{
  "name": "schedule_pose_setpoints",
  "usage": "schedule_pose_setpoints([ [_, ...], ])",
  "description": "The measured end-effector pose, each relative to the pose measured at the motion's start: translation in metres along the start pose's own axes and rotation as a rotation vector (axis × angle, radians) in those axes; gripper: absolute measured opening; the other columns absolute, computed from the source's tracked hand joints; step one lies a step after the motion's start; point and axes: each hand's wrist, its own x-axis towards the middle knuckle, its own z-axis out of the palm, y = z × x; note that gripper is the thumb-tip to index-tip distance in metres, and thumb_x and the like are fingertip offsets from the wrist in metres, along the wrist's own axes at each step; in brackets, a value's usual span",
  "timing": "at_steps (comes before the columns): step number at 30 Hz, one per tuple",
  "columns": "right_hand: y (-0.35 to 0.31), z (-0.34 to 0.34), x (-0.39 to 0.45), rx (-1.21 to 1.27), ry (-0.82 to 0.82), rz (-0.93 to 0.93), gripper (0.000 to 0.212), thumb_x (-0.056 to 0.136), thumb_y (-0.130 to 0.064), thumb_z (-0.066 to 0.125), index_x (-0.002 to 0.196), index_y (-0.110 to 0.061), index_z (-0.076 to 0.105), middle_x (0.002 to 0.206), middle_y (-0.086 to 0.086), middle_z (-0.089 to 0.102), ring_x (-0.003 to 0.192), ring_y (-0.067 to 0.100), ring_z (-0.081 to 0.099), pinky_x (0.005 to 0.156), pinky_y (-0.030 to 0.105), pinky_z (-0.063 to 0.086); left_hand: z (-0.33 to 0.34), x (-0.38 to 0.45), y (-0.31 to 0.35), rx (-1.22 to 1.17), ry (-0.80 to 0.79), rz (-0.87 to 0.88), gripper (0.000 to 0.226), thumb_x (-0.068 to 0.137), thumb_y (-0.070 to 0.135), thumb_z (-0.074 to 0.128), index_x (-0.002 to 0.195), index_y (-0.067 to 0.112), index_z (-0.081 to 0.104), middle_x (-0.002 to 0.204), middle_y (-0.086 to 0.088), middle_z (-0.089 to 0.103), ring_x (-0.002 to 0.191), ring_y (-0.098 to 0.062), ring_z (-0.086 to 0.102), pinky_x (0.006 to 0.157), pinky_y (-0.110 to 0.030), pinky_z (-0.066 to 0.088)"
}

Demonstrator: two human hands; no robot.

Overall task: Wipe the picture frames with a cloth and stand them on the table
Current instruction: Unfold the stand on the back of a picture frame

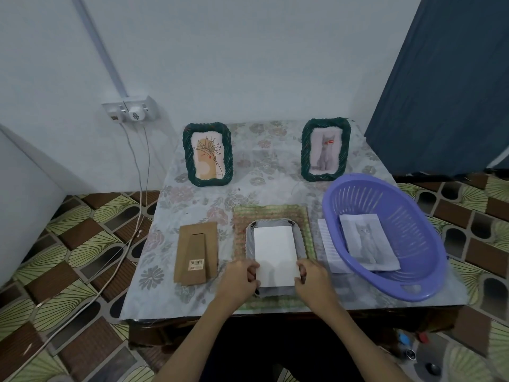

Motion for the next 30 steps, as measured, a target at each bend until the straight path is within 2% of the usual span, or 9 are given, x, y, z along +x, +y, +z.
schedule_pose_setpoints([
  [6, -0.001, 0.000, 0.000, 0.018, -0.010, 0.013, 0.028, 0.083, -0.009, 0.059, 0.110, -0.008, 0.057, 0.101, 0.006, 0.056, 0.090, 0.016, 0.047, 0.082, 0.027, 0.043, 0.001, -0.001, -0.001, 0.015, 0.000, 0.013, 0.041, 0.081, 0.007, 0.069, 0.121, 0.006, 0.060, 0.108, -0.009, 0.063, 0.085, -0.011, 0.053, 0.074, -0.010, 0.040],
  [11, -0.006, -0.004, -0.002, 0.048, 0.051, -0.004, 0.026, 0.085, -0.010, 0.054, 0.111, -0.007, 0.057, 0.104, 0.006, 0.056, 0.100, 0.021, 0.049, 0.083, 0.028, 0.042, -0.005, -0.004, 0.002, -0.013, 0.053, 0.040, 0.032, 0.081, 0.003, 0.066, 0.113, 0.004, 0.064, 0.092, -0.006, 0.063, 0.075, -0.010, 0.055, 0.065, -0.004, 0.039],
  [14, -0.024, -0.003, 0.003, 0.076, 0.080, -0.064, 0.023, 0.086, -0.009, 0.053, 0.109, -0.007, 0.058, 0.095, 0.002, 0.052, 0.102, 0.021, 0.049, 0.081, 0.026, 0.039, -0.024, -0.007, -0.005, -0.024, 0.133, 0.046, 0.024, 0.083, 0.003, 0.062, 0.105, 0.007, 0.069, 0.090, -0.008, 0.066, 0.070, -0.012, 0.056, 0.065, -0.011, 0.041],
  [17, -0.055, 0.010, 0.012, 0.070, 0.028, -0.177, 0.018, 0.088, -0.010, 0.050, 0.101, -0.006, 0.061, 0.088, 0.001, 0.054, 0.102, 0.021, 0.048, 0.078, 0.026, 0.037, -0.053, -0.011, -0.026, -0.059, 0.236, -0.039, 0.019, 0.088, 0.012, 0.061, 0.106, 0.007, 0.068, 0.090, -0.004, 0.065, 0.077, -0.012, 0.057, 0.073, -0.020, 0.048],
  [21, -0.102, 0.036, 0.020, -0.007, -0.188, -0.245, 0.025, 0.090, -0.015, 0.042, 0.103, -0.001, 0.060, 0.109, 0.013, 0.056, 0.113, 0.027, 0.041, 0.089, 0.036, 0.042, -0.085, -0.015, -0.064, -0.072, 0.400, -0.218, 0.022, 0.090, 0.019, 0.059, 0.107, 0.007, 0.068, 0.101, -0.008, 0.066, 0.086, -0.018, 0.061, 0.073, -0.026, 0.047],
  [24, -0.125, 0.059, 0.023, -0.105, -0.329, -0.261, 0.029, 0.090, -0.019, 0.044, 0.112, -0.002, 0.055, 0.125, 0.013, 0.045, 0.120, 0.031, 0.038, 0.096, 0.037, 0.038, -0.095, -0.019, -0.081, -0.097, 0.388, -0.359, 0.026, 0.092, 0.021, 0.057, 0.112, 0.006, 0.066, 0.106, -0.013, 0.067, 0.096, -0.028, 0.063, 0.075, -0.029, 0.047],
  [25, -0.132, 0.069, 0.023, -0.137, -0.357, -0.258, 0.026, 0.090, -0.020, 0.044, 0.108, -0.003, 0.053, 0.125, 0.013, 0.042, 0.119, 0.032, 0.038, 0.094, 0.037, 0.037, -0.097, -0.020, -0.085, -0.127, 0.366, -0.387, 0.018, 0.091, 0.018, 0.057, 0.104, 0.009, 0.067, 0.101, -0.014, 0.067, 0.095, -0.030, 0.062, 0.075, -0.031, 0.047],
  [27, -0.139, 0.081, 0.021, -0.156, -0.351, -0.223, 0.020, 0.090, -0.020, 0.043, 0.102, -0.005, 0.050, 0.123, 0.012, 0.039, 0.117, 0.032, 0.038, 0.090, 0.036, 0.036, -0.095, -0.019, -0.086, -0.143, 0.333, -0.404, 0.011, 0.090, 0.015, 0.056, 0.084, 0.016, 0.064, 0.086, -0.009, 0.066, 0.087, -0.024, 0.059, 0.076, -0.034, 0.047],
  [30, -0.145, 0.093, 0.019, -0.122, -0.255, -0.164, 0.015, 0.090, -0.014, 0.042, 0.099, -0.004, 0.049, 0.122, 0.013, 0.039, 0.116, 0.032, 0.038, 0.091, 0.034, 0.036, -0.093, -0.015, -0.085, -0.203, 0.339, -0.432, 0.021, 0.091, 0.013, 0.056, 0.106, 0.008, 0.068, 0.101, -0.009, 0.068, 0.089, -0.018, 0.056, 0.073, -0.025, 0.041],
])
